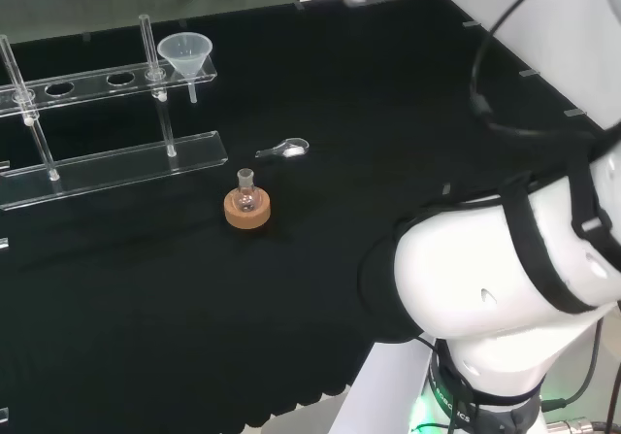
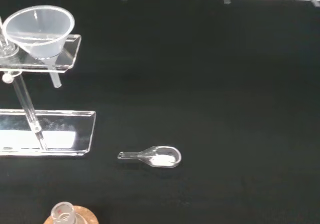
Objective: Pick up the funnel from the transparent funnel stand.
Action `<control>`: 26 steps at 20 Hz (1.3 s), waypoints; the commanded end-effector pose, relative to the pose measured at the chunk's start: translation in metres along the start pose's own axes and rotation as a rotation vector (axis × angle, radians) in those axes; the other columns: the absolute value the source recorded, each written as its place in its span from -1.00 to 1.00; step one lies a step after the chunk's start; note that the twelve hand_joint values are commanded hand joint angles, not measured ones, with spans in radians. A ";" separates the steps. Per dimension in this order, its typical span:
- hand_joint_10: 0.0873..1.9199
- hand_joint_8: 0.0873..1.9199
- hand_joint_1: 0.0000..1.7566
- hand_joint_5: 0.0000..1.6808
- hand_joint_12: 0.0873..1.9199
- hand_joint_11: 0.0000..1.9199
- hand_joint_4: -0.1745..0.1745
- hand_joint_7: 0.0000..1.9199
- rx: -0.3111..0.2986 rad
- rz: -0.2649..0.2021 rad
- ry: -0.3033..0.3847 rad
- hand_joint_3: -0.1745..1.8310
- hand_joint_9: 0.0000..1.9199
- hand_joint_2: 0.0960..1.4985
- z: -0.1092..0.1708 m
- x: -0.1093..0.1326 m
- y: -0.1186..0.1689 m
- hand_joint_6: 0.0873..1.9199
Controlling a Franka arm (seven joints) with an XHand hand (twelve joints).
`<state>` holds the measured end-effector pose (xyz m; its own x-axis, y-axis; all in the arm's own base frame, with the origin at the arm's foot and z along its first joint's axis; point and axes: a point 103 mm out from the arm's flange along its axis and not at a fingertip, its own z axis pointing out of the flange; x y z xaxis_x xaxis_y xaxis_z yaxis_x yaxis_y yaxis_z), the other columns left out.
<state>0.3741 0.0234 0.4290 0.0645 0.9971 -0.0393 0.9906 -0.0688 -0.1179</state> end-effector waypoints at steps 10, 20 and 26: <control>-0.32 -0.74 -0.57 -0.81 0.47 -0.93 0.12 -1.00 0.078 -0.216 -0.098 -0.59 -0.91 0.22 0.057 0.138 0.106 -1.00; -0.24 -0.74 -0.45 -0.87 0.52 -0.89 0.08 -1.00 0.164 -0.249 -0.144 -0.62 -0.92 0.10 0.095 0.171 0.136 -1.00; -0.21 -0.79 -0.41 -0.95 0.55 -0.81 -0.14 -1.00 0.162 -0.247 -0.172 -0.63 -0.92 0.06 0.103 0.178 0.147 -1.00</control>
<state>0.5128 0.1790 0.3087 -0.1986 0.9726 -0.1212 0.9423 0.1554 -0.2964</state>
